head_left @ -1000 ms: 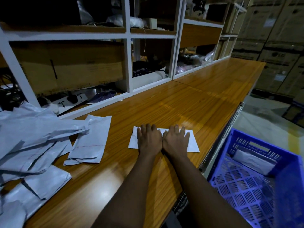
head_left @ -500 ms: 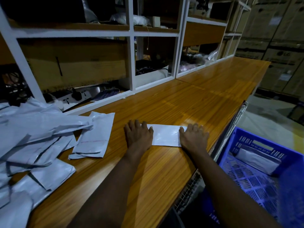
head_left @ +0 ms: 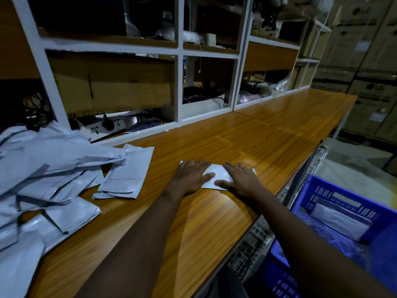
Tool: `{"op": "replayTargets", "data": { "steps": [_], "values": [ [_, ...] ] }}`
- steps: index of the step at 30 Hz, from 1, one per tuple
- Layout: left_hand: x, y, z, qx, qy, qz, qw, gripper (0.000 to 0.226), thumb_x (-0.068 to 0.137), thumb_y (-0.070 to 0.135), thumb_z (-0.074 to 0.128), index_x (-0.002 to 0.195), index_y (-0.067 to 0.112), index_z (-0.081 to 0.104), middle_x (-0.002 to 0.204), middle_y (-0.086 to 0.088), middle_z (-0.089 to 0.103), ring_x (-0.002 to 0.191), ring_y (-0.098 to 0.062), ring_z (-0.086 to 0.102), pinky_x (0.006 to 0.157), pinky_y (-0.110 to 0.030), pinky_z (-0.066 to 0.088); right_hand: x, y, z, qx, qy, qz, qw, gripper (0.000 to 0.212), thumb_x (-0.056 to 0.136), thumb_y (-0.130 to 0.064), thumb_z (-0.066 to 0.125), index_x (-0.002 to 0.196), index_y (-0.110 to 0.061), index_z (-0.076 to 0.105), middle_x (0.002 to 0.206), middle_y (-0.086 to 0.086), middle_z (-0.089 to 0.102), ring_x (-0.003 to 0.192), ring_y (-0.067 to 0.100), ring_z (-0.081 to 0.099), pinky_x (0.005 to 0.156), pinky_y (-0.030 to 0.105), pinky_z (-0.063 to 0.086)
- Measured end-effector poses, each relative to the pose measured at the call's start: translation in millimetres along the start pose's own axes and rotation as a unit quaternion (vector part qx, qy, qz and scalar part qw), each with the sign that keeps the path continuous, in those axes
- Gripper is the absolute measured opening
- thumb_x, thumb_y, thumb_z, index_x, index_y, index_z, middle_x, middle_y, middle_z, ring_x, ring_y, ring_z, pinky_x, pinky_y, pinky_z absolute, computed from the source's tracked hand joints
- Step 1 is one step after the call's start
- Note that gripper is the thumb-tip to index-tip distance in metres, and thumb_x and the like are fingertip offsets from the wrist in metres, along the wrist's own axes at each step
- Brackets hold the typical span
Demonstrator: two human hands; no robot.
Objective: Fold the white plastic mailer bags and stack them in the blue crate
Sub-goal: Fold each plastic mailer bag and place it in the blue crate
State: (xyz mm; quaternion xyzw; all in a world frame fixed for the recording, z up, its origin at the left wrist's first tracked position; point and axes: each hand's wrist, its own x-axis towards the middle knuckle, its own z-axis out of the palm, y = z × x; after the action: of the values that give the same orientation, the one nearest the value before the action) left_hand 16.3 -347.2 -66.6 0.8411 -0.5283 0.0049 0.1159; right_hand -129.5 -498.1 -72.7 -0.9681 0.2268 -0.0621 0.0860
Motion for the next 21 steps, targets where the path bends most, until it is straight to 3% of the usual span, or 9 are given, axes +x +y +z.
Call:
{"op": "replayTargets", "data": {
  "steps": [4,9,11,14,16,18,20,21],
  "values": [
    [0,-3,3,0.031,-0.046,-0.036,0.998,0.076,0.091,0.076,0.022,0.156,0.036,0.013,0.165,0.003,0.014,0.150,-0.026,0.010,0.120,-0.052,0.005,5,1,-4,-0.029,-0.018,0.008,0.999,0.126,0.052,-0.099,0.016,0.156,-0.028,0.022,0.164,-0.003,0.019,0.149,0.034,0.017,0.117,0.054,0.018],
    [-8,-3,6,0.023,-0.063,-0.100,0.993,0.090,0.079,0.089,0.023,0.155,0.043,0.004,0.166,0.002,0.002,0.149,-0.036,-0.001,0.120,-0.052,0.002,10,4,-2,-0.044,-0.014,0.013,0.999,0.133,0.047,-0.107,0.012,0.155,-0.032,0.020,0.164,-0.002,0.020,0.147,0.037,0.020,0.116,0.056,0.020],
    [-10,-1,6,0.030,-0.061,-0.120,0.990,0.092,0.079,0.089,0.020,0.155,0.041,0.005,0.166,-0.003,0.002,0.150,-0.036,-0.001,0.120,-0.053,-0.001,4,4,1,-0.074,0.008,0.000,0.997,0.119,0.056,-0.104,0.004,0.154,-0.037,0.019,0.163,0.000,0.021,0.144,0.041,0.024,0.113,0.056,0.024],
    [-10,3,4,0.030,0.008,-0.145,0.989,0.080,0.090,0.078,0.016,0.157,0.032,0.012,0.165,-0.010,0.009,0.151,-0.033,0.005,0.120,-0.052,-0.002,-3,6,6,-0.165,0.030,-0.019,0.986,0.076,0.086,-0.074,-0.002,0.151,-0.041,0.021,0.162,0.008,0.021,0.139,0.045,0.028,0.108,0.061,0.027],
    [-10,5,4,0.059,0.101,-0.115,0.986,0.066,0.101,0.059,0.021,0.155,0.022,0.025,0.161,-0.011,0.024,0.149,-0.032,0.018,0.120,-0.050,0.009,-6,3,6,-0.119,0.071,0.030,0.990,0.081,0.090,-0.064,-0.007,0.149,-0.027,0.034,0.159,0.013,0.030,0.141,0.043,0.030,0.110,0.060,0.026],
    [-8,7,8,0.051,0.161,-0.027,0.985,0.052,0.106,0.040,0.031,0.146,0.010,0.043,0.150,-0.014,0.044,0.139,-0.031,0.040,0.116,-0.045,0.026,-8,-2,7,-0.051,0.108,0.013,0.993,0.079,0.100,-0.055,0.001,0.142,-0.009,0.048,0.147,0.020,0.046,0.136,0.041,0.042,0.108,0.055,0.033],
    [-5,7,12,0.028,0.156,0.060,0.985,0.047,0.105,0.027,0.033,0.137,0.001,0.052,0.139,-0.020,0.055,0.126,-0.036,0.053,0.109,-0.044,0.038,-9,-3,11,0.004,0.153,-0.044,0.987,0.072,0.107,-0.047,0.012,0.130,0.004,0.057,0.131,0.025,0.059,0.122,0.043,0.056,0.101,0.052,0.045],
    [-4,7,12,0.012,0.138,0.082,0.987,0.045,0.105,0.025,0.034,0.138,0.000,0.052,0.138,-0.021,0.055,0.125,-0.036,0.054,0.108,-0.044,0.039,-8,-5,11,0.024,0.134,-0.054,0.989,0.071,0.106,-0.048,0.015,0.130,0.003,0.058,0.129,0.024,0.061,0.120,0.043,0.058,0.100,0.052,0.047]
  ]
}}
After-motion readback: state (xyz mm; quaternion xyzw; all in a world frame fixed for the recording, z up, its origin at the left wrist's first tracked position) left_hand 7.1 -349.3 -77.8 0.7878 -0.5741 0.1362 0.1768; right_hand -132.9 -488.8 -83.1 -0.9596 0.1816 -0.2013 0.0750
